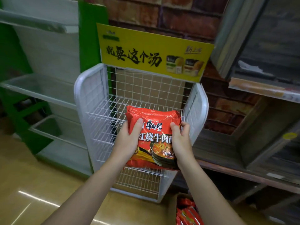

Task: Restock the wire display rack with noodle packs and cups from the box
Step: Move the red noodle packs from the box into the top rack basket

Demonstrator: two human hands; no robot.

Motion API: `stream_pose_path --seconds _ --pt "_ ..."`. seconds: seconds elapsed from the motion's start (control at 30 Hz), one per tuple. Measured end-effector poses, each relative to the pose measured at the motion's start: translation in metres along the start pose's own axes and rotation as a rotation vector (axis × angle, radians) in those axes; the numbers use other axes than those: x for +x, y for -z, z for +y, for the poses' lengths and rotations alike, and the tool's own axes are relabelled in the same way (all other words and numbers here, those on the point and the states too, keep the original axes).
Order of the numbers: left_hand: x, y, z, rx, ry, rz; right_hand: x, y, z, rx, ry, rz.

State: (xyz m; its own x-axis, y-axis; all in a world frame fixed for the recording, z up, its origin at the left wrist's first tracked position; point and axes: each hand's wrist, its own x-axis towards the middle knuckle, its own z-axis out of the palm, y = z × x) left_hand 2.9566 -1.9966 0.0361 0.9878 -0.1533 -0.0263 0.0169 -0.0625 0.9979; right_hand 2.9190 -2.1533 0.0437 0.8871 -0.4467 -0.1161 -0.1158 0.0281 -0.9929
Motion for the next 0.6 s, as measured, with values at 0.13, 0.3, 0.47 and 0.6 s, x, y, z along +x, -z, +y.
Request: stream_pose_path --seconds 0.13,0.3,0.47,0.6 --pt "0.041 0.031 0.007 0.007 -0.017 -0.012 0.03 -0.042 -0.009 0.038 -0.013 -0.015" --pt "0.099 0.056 0.014 0.052 -0.044 0.014 0.084 -0.085 -0.012 0.092 -0.034 -0.045" --pt "0.178 0.075 0.005 0.125 -0.018 0.037 0.161 -0.124 -0.011 0.14 -0.089 -0.101" --pt "0.24 0.087 -0.001 0.136 0.11 0.017 0.221 -0.154 -0.013 0.132 -0.151 -0.132"
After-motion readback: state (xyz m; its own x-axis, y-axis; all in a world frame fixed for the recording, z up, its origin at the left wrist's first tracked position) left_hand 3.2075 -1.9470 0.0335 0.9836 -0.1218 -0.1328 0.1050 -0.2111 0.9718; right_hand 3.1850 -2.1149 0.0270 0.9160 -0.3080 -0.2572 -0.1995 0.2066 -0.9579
